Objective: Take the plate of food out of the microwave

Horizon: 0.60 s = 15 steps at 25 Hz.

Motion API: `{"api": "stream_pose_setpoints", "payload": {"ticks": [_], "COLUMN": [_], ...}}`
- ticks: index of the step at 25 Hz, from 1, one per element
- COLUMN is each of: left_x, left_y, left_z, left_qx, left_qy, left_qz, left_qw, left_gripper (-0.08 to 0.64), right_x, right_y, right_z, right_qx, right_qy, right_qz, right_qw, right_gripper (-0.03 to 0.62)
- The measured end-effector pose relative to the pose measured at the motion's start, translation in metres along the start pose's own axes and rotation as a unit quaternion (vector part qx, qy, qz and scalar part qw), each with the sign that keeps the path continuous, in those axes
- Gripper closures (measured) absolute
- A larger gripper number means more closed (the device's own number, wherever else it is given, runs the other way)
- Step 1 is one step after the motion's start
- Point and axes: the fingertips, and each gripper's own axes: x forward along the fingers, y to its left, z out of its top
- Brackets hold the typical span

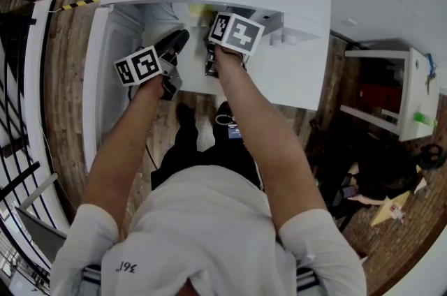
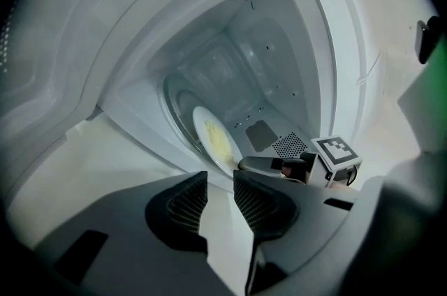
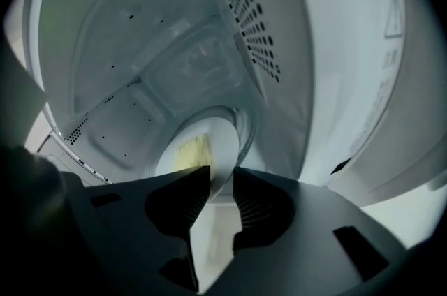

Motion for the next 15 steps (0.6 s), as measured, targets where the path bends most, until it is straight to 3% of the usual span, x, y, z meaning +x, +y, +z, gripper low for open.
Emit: {"api": "stream_pose_setpoints", "payload": {"ticks": [15], "left_x": [0.016], "left_y": [0.000], "left_z": [0.004], "left_qx": [-0.012], "left_qy": [-0.004], "left_qz": [-0.037], "left_qw": [0.9992], "left_gripper": [0.428], "right_x": [-0.025], "right_y": [-0.017], "right_z": [-0.011], "right_qx": [0.052], "right_qy": [0.005], "right_qz": [0.026], "right_qw": [0.998], "right_gripper": [0.517]}}
